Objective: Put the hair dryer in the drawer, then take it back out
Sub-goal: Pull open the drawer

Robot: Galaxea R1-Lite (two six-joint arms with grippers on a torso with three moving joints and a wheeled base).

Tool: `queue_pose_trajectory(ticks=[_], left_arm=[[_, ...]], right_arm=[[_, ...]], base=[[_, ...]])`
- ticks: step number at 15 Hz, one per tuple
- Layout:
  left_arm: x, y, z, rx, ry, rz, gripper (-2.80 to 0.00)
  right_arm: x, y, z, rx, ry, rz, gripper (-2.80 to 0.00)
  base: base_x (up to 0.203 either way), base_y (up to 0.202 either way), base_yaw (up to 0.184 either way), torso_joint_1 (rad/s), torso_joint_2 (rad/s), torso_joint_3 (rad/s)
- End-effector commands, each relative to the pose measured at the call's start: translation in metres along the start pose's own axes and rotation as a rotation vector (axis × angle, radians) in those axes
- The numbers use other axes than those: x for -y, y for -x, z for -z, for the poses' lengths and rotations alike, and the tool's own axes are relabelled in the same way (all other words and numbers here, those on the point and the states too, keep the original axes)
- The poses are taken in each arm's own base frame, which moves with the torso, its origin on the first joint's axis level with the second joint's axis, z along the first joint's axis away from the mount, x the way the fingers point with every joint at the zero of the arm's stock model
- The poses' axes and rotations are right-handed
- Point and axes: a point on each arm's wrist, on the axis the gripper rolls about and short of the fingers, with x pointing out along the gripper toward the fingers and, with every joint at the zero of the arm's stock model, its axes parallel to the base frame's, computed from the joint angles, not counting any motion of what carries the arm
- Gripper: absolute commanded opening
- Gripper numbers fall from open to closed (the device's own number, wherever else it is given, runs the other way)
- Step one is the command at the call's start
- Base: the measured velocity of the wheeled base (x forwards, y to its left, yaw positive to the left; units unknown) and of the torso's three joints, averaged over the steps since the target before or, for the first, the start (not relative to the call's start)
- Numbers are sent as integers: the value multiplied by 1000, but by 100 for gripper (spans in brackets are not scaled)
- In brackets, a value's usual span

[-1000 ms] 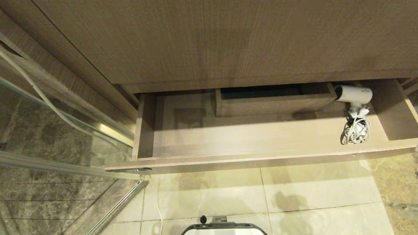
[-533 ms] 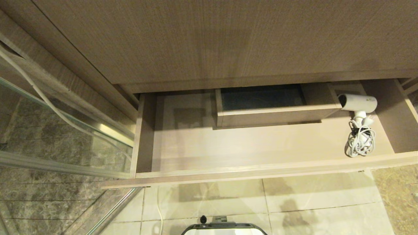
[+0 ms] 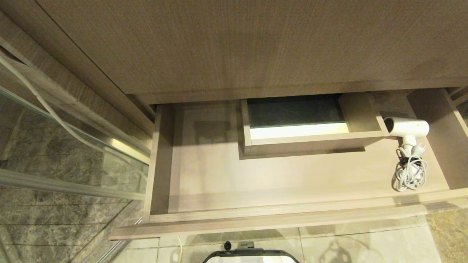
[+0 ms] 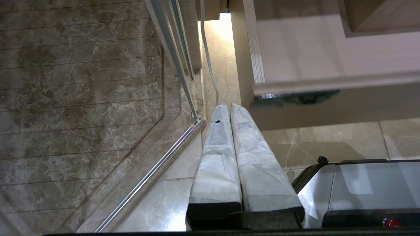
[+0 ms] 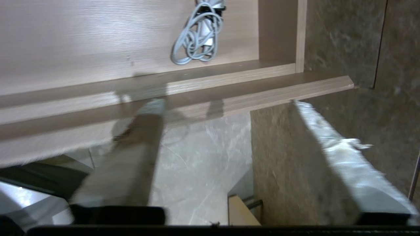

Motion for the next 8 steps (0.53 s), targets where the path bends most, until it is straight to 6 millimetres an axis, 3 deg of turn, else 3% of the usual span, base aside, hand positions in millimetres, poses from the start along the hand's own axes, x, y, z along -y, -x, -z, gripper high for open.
queue_pose_trajectory(ticks=[1,4,8], left_arm=[[0,0,0,0,0,0,-280],[0,0,0,-1,0,0,-280],[0,0,0,-1,0,0,-280]], right_arm=[[7,-37,1,-130,-19,2,-280],[21,-86,-4,-243,-33,59,-280],[46,-153,-28,-169,-43,140,-280]], base=[[0,0,0,0,0,0],[0,0,0,0,0,0],[0,0,0,0,0,0]])
